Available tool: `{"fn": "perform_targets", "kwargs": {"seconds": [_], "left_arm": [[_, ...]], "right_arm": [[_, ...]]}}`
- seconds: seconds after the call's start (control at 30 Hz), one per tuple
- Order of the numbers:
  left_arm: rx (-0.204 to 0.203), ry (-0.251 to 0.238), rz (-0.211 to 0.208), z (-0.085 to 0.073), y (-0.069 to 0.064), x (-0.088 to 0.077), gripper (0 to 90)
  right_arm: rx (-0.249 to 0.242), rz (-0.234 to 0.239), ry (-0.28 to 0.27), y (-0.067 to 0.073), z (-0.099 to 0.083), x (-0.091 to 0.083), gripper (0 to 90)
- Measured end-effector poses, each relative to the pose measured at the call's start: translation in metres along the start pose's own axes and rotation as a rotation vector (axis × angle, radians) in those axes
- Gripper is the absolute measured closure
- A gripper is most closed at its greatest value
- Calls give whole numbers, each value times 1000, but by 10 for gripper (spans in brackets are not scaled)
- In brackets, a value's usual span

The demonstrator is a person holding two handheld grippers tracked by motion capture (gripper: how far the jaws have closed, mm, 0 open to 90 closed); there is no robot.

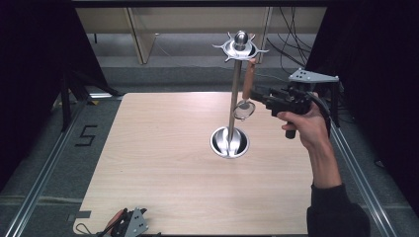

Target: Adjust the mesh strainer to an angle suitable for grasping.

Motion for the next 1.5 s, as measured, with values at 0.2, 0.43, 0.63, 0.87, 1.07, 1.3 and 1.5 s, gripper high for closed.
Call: {"fn": "perform_targets", "kwargs": {"seconds": [0.2, 0.43, 0.63, 0.87, 1.07, 1.3, 1.5], "left_arm": [[3, 0, 2, 0, 0, 0, 167], [5, -1, 2, 0, 0, 0, 168], [2, -12, 1, 0, 0, 1, 168], [5, 0, 3, 0, 0, 0, 168], [10, 3, 5, 0, 0, 0, 168], [7, -9, -2, 2, -1, 2, 168], [3, -12, -2, 3, 0, 1, 168]], "right_arm": [[-21, -12, 17, 10, -8, -11, 591], [-75, -72, 49, 15, -24, -25, 512], [-79, -81, 51, 22, -41, -31, 459], [-66, -78, 77, 25, -61, -31, 438], [-71, -126, 76, 26, -67, -29, 427], [-54, -101, 109, 28, -78, -24, 403], [-67, -102, 120, 28, -82, -24, 380]]}}
Point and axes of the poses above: each handheld gripper's, and its own axes: x roughly forward along the jaws, z roughly out of its top, y roughly to its left, the point moved 7 cm from there along x, roughly forward along the jaws, and after that the axes turned 8 degrees about -x, right-handed, at the moved point
